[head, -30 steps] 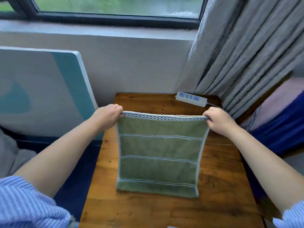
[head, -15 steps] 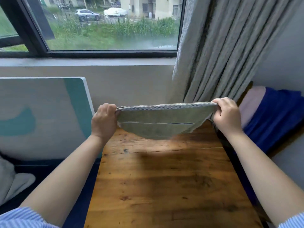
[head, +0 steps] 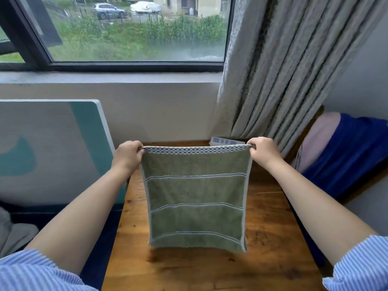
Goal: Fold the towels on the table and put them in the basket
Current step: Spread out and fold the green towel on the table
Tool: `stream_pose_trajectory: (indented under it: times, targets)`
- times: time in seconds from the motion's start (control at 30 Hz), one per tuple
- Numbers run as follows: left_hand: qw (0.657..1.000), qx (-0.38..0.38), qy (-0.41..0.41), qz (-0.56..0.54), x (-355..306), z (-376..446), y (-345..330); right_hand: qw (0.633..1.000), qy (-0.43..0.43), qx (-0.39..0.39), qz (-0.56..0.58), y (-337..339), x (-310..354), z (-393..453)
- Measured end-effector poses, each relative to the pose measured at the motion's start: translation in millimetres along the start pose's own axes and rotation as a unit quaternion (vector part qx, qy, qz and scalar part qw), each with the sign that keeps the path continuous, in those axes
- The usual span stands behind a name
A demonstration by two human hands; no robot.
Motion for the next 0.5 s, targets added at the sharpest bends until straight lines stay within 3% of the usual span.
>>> stream_pose_trajectory:
  times: [0.17, 0.27, 0.33, 0.43, 0.5]
  targets:
    - [0.995, -0.081, 0.03, -0.051, -6, 31, 14, 0.989, 0.026, -0.123, 0.082, 8, 12, 39]
    - [0.985, -0.151, 0.017, -0.076, -5, 34, 21, 0.965, 0.104, -0.212, 0.116, 12, 12, 43]
    - [0.983, -0.164, 0.001, -0.082, 2, 27, 17, 0.956, 0.151, -0.226, 0.109, 4, 5, 39]
    - [0.991, -0.116, -0.024, -0.07, 15, 8, -7, 0.962, 0.182, -0.181, 0.089, -22, -15, 24]
    - [0.998, -0.025, -0.032, -0.04, 27, -9, -34, 0.972, 0.184, -0.128, 0.075, -49, -33, 7]
Point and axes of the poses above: each hand's wrist, its own z-axis towards the middle knuckle, its own y-axis out of the back of the hand, x = y × z, the point moved 2 cm from there along z, towards the middle knuckle, and after that the axes turned 5 degrees about x, right-handed, at the moved point
